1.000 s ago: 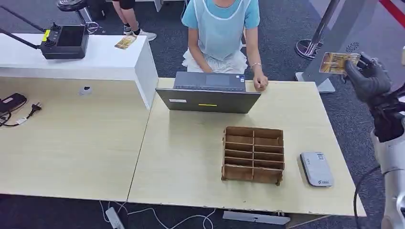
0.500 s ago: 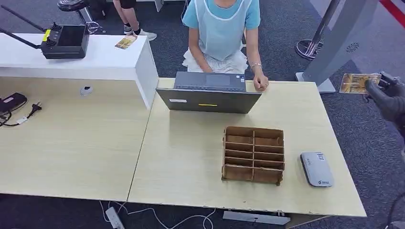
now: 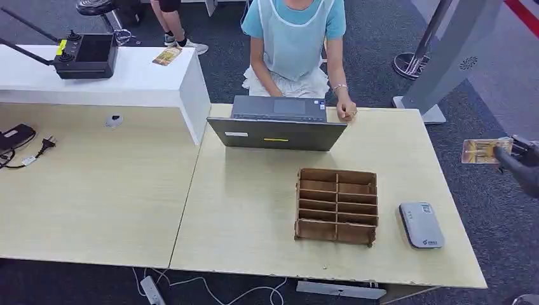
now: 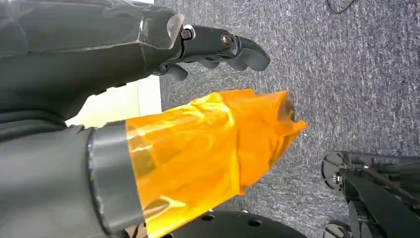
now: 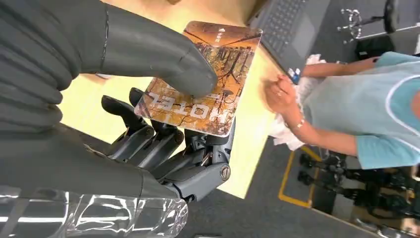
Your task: Pass the card to the sensor for recognition and then transmit it.
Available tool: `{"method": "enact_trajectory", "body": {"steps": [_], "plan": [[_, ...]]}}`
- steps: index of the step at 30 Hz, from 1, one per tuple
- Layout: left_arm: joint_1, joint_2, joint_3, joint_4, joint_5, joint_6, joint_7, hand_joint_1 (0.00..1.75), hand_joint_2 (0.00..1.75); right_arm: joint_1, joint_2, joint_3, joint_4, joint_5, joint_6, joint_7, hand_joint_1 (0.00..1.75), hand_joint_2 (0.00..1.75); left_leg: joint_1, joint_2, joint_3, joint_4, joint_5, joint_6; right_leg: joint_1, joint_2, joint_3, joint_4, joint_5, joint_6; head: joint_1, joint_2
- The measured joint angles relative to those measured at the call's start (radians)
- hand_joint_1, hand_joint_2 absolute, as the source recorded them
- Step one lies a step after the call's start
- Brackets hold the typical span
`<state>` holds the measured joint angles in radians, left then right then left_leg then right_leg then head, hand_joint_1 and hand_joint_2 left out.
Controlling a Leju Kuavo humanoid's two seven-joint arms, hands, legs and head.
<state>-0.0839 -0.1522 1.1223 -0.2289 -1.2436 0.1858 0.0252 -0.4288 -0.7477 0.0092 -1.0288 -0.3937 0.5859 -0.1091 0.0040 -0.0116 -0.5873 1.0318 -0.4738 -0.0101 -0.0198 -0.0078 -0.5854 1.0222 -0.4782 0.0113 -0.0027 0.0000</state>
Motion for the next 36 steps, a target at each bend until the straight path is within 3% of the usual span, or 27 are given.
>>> {"method": "enact_trajectory", "body": {"steps": [14,30,36], "plan": [[-0.001,0.0,0.0,0.0,-0.012,0.006,0.001,0.0,0.0,0.05,0.021,0.011,0.024,0.101,-0.045,0.001,1.75,1.75,0.0,0.0,0.0,0.0,0.0,0.0,0.0,0.0,0.0,0.0,0.0,0.0,0.0,0.0],[-0.001,0.0,0.0,0.0,-0.013,0.011,0.007,0.0,0.0,0.135,0.055,0.011,0.057,0.111,-0.031,-0.024,1.75,1.75,0.0,0.0,0.0,0.0,0.0,0.0,0.0,0.0,0.0,0.0,0.0,0.0,0.0,0.0],[-0.001,0.0,0.0,0.0,-0.014,0.016,0.011,0.0,0.0,0.15,0.062,0.005,0.057,0.113,-0.035,-0.006,1.75,1.75,0.0,0.0,0.0,0.0,0.0,0.0,0.0,0.0,0.0,0.0,0.0,0.0,0.0,0.0]]}}
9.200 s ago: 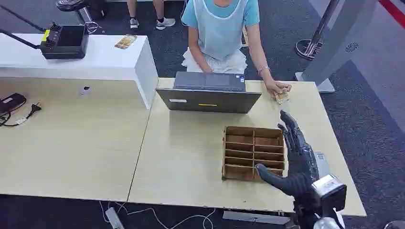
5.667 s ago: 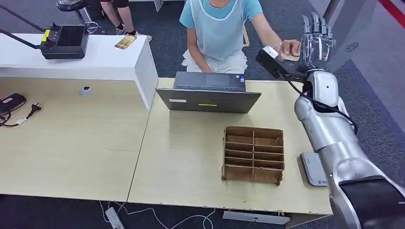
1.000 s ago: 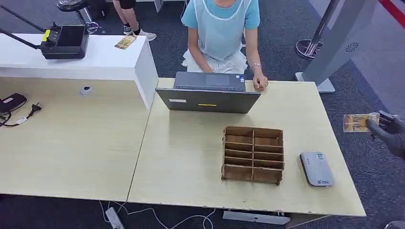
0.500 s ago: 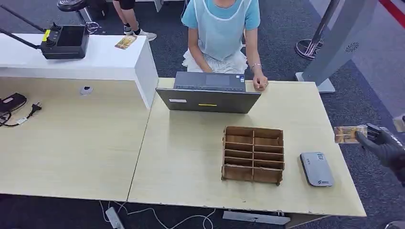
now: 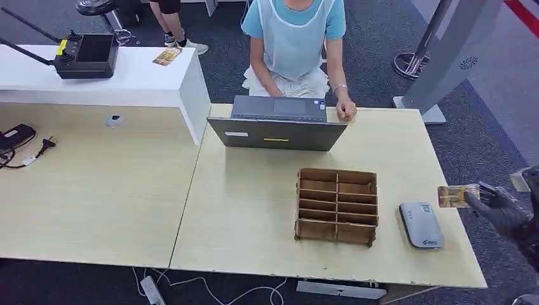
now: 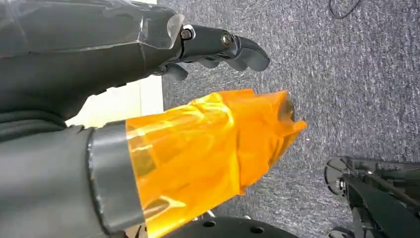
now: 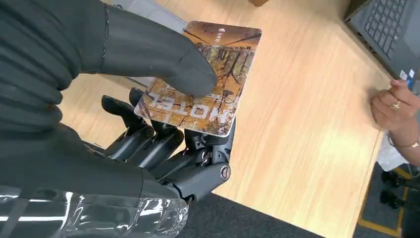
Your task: Pass the card to the sensor for recognition and then transmit it.
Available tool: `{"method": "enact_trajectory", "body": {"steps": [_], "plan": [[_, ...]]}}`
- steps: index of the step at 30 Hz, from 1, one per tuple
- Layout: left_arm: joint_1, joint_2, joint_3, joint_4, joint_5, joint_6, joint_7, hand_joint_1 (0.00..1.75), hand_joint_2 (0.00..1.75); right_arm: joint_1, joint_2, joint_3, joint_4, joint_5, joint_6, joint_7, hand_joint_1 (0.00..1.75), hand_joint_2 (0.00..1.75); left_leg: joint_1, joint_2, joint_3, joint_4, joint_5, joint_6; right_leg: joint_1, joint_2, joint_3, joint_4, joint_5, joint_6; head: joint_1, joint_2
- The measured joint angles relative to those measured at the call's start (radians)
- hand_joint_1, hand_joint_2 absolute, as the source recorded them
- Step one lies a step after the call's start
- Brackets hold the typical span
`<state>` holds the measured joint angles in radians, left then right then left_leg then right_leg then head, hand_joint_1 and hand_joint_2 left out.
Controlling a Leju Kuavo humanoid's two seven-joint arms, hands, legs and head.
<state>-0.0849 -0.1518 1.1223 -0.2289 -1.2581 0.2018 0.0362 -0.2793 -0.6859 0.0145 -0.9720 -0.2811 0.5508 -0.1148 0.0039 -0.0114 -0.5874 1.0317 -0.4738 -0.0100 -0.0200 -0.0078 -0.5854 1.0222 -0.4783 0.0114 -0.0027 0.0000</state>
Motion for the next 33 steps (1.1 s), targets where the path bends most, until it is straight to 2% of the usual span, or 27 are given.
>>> {"method": "enact_trajectory", "body": {"steps": [7,33], "plan": [[0.0,0.0,0.0,0.0,-0.002,0.004,0.005,0.0,0.0,0.002,0.006,0.002,0.0,0.036,-0.025,0.024,1.75,1.75,0.0,0.0,0.0,0.0,0.0,0.0,0.0,0.0,0.0,0.0,0.0,0.0,0.0,0.0],[-0.001,0.001,0.0,0.0,-0.009,0.006,0.004,0.0,0.0,0.004,0.034,0.035,0.015,0.093,-0.031,0.002,1.75,1.75,0.0,0.0,0.0,0.0,0.0,0.0,0.0,0.0,0.0,0.0,0.0,0.0,0.0,0.0]]}}
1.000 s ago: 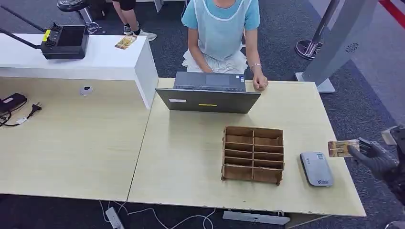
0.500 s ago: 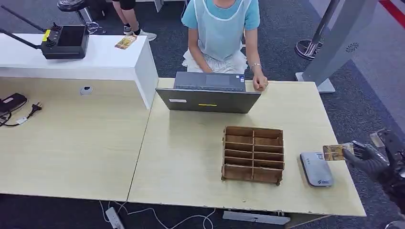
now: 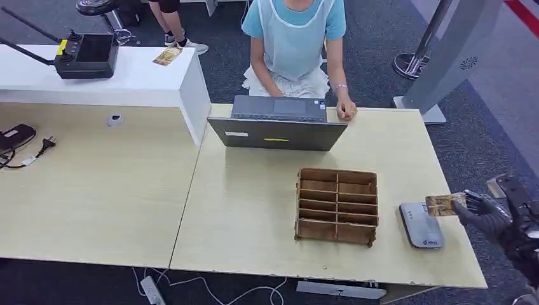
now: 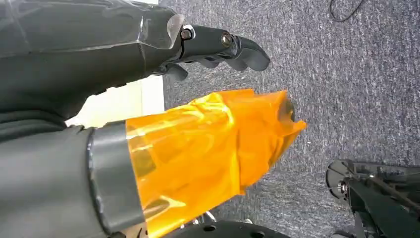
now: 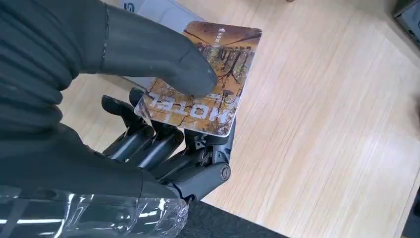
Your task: Pass the card to the sensor for recognition and then transmit it.
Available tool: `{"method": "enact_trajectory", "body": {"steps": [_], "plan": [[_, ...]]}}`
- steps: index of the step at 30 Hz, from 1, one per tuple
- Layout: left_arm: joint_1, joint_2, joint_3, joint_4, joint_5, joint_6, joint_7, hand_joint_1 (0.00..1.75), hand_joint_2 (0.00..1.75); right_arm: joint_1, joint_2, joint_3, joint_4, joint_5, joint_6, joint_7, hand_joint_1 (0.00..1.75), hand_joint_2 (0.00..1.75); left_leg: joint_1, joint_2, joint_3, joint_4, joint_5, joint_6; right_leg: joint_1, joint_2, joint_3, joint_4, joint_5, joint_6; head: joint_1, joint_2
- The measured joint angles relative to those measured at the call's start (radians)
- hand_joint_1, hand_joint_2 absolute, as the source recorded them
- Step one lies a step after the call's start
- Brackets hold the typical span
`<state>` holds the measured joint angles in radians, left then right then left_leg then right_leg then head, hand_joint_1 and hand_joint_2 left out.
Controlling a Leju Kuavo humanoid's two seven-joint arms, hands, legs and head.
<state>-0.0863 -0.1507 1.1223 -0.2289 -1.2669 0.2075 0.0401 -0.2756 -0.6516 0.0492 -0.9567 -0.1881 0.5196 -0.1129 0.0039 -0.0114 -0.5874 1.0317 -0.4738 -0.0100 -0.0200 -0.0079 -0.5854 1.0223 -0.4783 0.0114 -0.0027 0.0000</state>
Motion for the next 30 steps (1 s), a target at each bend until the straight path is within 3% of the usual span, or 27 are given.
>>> {"method": "enact_trajectory", "body": {"steps": [22,30], "plan": [[0.0,0.0,0.0,0.0,-0.004,0.003,-0.005,0.0,0.0,0.046,0.016,0.021,0.0,0.033,-0.006,-0.006,1.75,1.75,0.0,0.0,0.0,0.0,0.0,0.0,0.0,0.0,0.0,0.0,0.0,0.0,0.0,0.0],[0.0,0.0,0.0,0.0,-0.001,0.003,-0.005,0.0,0.0,0.045,0.023,0.031,0.009,0.065,-0.043,0.01,1.75,1.75,0.0,0.0,0.0,0.0,0.0,0.0,0.0,0.0,0.0,0.0,0.0,0.0,0.0,0.0]]}}
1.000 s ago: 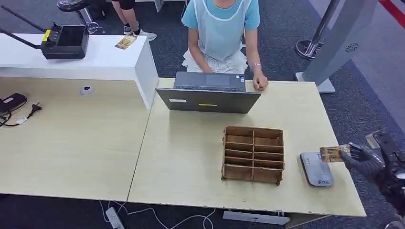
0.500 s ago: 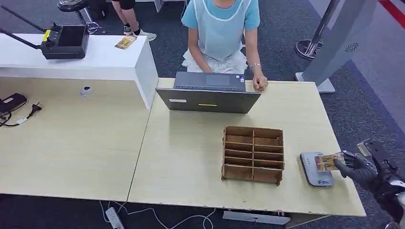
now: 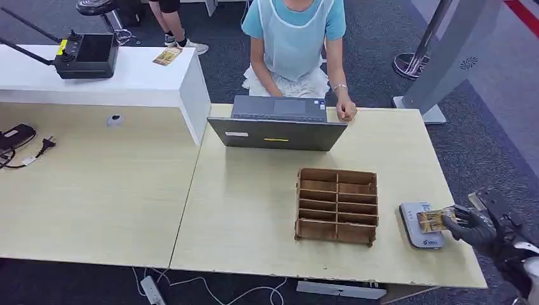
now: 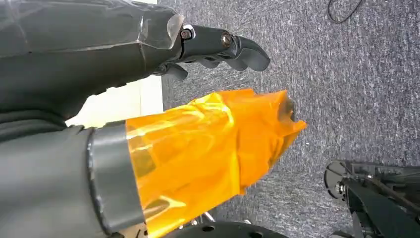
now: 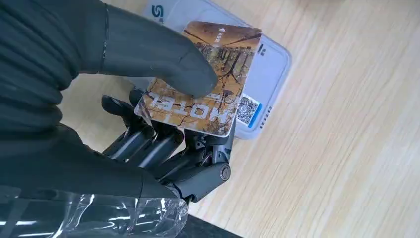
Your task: Pass the card to the sensor for recognition and then transmit it.
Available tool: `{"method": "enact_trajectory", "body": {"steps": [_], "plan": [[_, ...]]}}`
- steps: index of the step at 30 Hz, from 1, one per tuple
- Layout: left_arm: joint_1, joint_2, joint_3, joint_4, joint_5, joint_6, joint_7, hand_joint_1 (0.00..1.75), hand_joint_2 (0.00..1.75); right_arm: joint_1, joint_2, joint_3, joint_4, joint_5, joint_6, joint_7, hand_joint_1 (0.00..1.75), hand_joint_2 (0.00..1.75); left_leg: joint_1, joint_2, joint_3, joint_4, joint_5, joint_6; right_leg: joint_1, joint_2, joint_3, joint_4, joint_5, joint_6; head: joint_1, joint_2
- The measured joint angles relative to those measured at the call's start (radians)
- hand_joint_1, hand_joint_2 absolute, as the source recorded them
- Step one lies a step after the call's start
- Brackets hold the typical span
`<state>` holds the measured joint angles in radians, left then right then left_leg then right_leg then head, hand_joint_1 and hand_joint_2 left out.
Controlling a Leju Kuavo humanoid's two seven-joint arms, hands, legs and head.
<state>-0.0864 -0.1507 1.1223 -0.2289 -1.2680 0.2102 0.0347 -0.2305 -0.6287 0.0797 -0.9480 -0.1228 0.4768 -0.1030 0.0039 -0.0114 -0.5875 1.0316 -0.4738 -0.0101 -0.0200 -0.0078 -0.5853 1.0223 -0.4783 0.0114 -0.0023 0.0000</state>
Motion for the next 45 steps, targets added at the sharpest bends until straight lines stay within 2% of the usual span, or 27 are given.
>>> {"method": "enact_trajectory", "body": {"steps": [23,45], "plan": [[0.0,0.0,0.0,0.0,0.0,0.004,0.003,0.0,0.0,-0.008,0.021,0.005,0.043,0.093,-0.085,0.015,1.75,1.75,0.0,0.0,0.0,0.0,0.0,0.0,0.0,0.0,0.0,0.0,0.0,0.0,0.0,0.0],[0.0,0.0,0.0,0.0,-0.002,0.005,0.006,0.0,0.0,-0.017,0.03,0.003,0.058,0.117,-0.101,0.017,1.75,1.75,0.0,0.0,0.0,0.0,0.0,0.0,0.0,0.0,0.0,0.0,0.0,0.0,0.0,0.0]]}}
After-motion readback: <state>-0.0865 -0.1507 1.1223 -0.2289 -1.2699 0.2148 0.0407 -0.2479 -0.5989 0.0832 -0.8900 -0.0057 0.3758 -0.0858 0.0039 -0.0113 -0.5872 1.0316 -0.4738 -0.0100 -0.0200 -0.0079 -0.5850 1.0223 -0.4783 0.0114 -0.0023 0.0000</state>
